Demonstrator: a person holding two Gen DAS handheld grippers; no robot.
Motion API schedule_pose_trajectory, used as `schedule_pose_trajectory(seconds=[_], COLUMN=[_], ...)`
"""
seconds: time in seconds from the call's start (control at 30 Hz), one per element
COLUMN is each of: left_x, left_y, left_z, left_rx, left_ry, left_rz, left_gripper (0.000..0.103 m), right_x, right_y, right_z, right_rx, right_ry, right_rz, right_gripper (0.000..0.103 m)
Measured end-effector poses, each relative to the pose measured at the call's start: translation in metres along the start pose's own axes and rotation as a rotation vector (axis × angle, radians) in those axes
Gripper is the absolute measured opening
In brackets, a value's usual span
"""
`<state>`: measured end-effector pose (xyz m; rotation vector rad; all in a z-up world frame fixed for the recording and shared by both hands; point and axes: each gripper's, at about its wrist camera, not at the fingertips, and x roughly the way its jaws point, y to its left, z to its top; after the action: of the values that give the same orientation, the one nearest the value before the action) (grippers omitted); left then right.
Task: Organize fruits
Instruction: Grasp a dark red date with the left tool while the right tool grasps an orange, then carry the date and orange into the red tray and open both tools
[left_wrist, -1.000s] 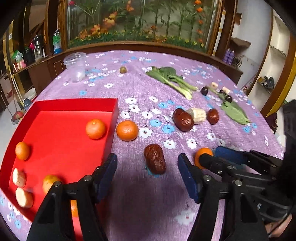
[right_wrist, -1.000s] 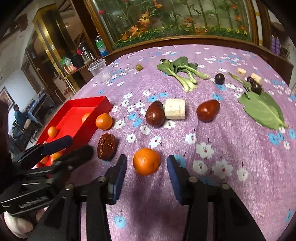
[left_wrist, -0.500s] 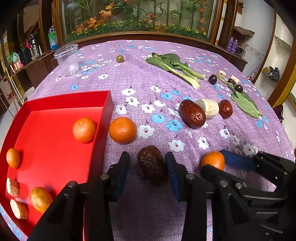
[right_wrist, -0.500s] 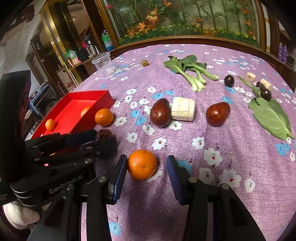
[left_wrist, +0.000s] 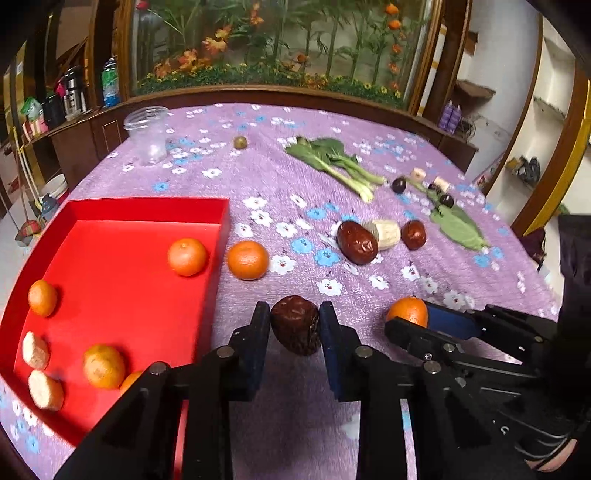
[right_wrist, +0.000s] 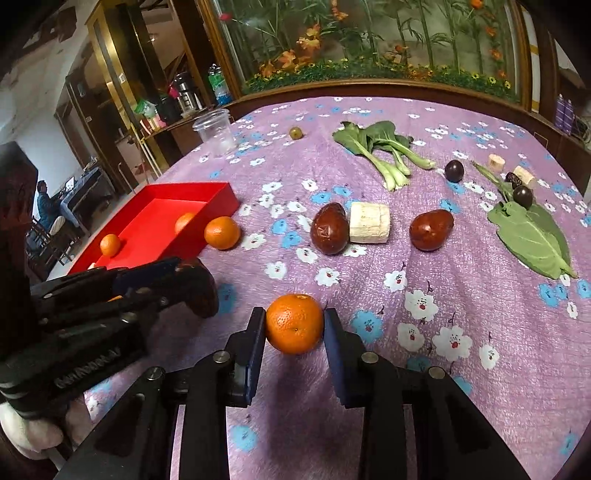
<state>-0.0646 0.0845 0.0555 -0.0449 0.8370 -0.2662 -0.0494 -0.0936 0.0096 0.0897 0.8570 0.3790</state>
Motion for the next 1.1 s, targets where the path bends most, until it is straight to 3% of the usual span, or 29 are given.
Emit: schedule_pose_trajectory(seconds=[0.2, 0.53, 0.8, 1.1], left_x=[-0.034, -0.070, -0.071, -0.042], left_y=[0.025, 0.095, 0.131, 0.155], left_z=[-0.003, -0.010, -0.011, 0.003], left_rx=[-0.066, -0.184, -0.221, -0.221], left_ry=[-0.061, -0.124, -0.122, -0.070], left_rz=[0.002, 0.077, 0.124, 0.179], left_gripper=[0.026, 0.026, 0.026, 0.026], right_x=[-0.018, -0.030, -0.013, 0.030], right_y=[0.021, 0.071, 0.118, 0.146], right_z=[0.000, 0.010, 0.019, 0.032], right_rx=[-0.044, -0.125, -0.193, -0.220], right_ry=[-0.025, -0.041, -0.026, 0.029], right_rz=[-0.005, 0.020, 0.068, 0.097], right_gripper=[0.034, 0.034, 0.034, 0.034])
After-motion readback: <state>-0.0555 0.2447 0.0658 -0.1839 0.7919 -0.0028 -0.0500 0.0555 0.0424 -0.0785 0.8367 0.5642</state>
